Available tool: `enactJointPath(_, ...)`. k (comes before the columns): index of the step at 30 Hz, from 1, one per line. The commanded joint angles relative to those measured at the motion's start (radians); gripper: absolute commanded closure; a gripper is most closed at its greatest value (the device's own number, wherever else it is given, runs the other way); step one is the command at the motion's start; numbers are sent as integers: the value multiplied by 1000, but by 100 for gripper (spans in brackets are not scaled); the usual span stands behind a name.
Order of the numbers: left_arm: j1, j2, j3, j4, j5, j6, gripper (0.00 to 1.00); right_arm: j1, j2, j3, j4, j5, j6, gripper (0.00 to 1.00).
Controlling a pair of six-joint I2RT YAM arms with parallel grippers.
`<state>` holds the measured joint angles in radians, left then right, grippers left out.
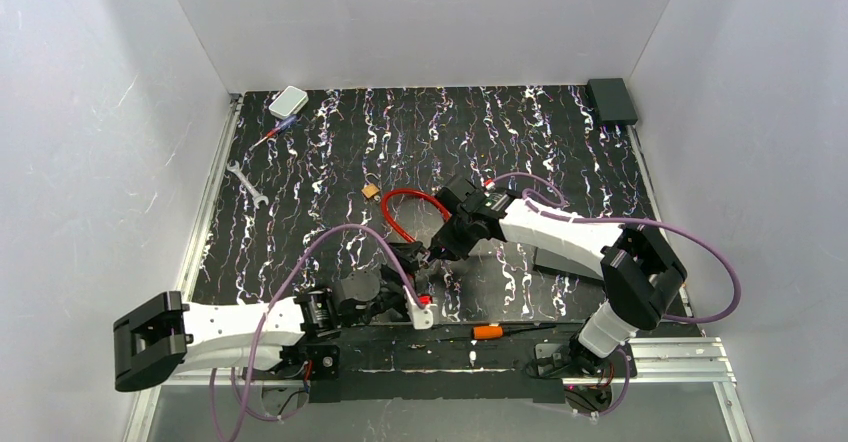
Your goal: Unlock with the key
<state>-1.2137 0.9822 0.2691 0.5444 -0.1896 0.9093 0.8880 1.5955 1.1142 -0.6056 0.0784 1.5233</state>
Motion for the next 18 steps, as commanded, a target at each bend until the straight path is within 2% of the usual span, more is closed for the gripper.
enactJointPath(1,-28,-79,6,-13,-28,-87,2,-20,-18,-19,12,14,-31,99)
enactJointPath(10,-55,-262,102,-157,-60,-435,2,-79,-22,-71,40,20,-144,99)
enactJointPath(14,-53,-319,152,-231,-311,-815,3,-83,-32,-77,60,42,-203,99)
enactJointPath(18,-52,-391,136,-266,-379,-1169,18,-83,-27,-49,51,79,-283,99)
